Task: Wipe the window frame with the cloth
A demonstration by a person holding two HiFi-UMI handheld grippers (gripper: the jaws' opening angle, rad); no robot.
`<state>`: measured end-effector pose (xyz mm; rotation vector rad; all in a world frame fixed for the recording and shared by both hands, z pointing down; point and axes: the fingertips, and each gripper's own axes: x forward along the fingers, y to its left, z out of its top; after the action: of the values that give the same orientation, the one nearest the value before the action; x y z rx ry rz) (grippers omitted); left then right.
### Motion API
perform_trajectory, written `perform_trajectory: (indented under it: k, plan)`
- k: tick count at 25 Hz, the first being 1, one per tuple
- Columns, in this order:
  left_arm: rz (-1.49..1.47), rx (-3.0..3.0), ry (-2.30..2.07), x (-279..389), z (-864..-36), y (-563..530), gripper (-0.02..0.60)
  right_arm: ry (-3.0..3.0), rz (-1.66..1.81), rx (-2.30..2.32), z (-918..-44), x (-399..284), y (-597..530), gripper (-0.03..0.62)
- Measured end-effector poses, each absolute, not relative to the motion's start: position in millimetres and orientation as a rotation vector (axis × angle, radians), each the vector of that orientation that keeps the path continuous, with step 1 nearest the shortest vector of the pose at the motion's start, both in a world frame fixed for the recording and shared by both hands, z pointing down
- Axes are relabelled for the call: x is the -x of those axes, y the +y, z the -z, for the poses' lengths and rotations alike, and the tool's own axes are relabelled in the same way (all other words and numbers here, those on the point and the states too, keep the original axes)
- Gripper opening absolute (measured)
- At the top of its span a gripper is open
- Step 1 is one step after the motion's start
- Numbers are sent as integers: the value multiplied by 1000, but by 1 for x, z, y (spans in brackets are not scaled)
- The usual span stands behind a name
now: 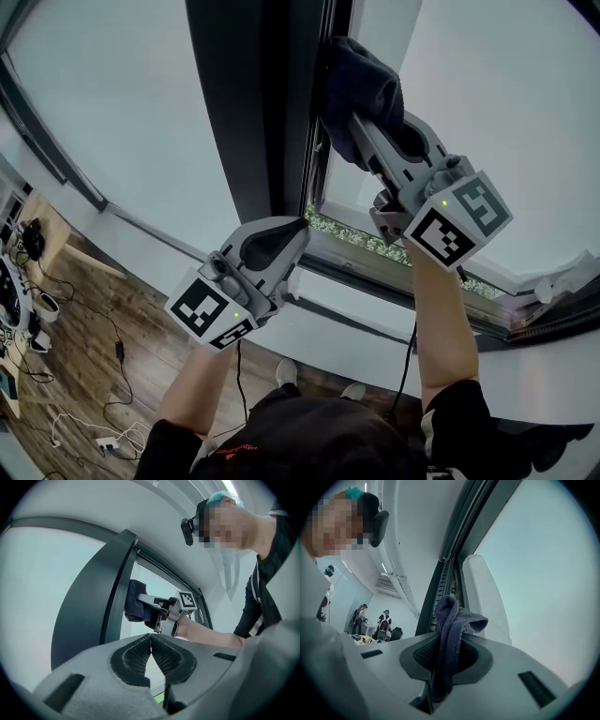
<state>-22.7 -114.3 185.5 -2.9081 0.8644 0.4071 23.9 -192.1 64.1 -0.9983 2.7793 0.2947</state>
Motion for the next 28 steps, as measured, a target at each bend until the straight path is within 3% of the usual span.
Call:
perform_trajectory:
  k: [18, 28]
  plan:
    - [-388, 3003, 917, 21, -195, -120, 21, 2857, -122, 970, -101, -17, -192, 51]
    - [-347, 3054, 935, 24, -241, -120, 21, 2884, 15, 991, -173, -13, -193, 51]
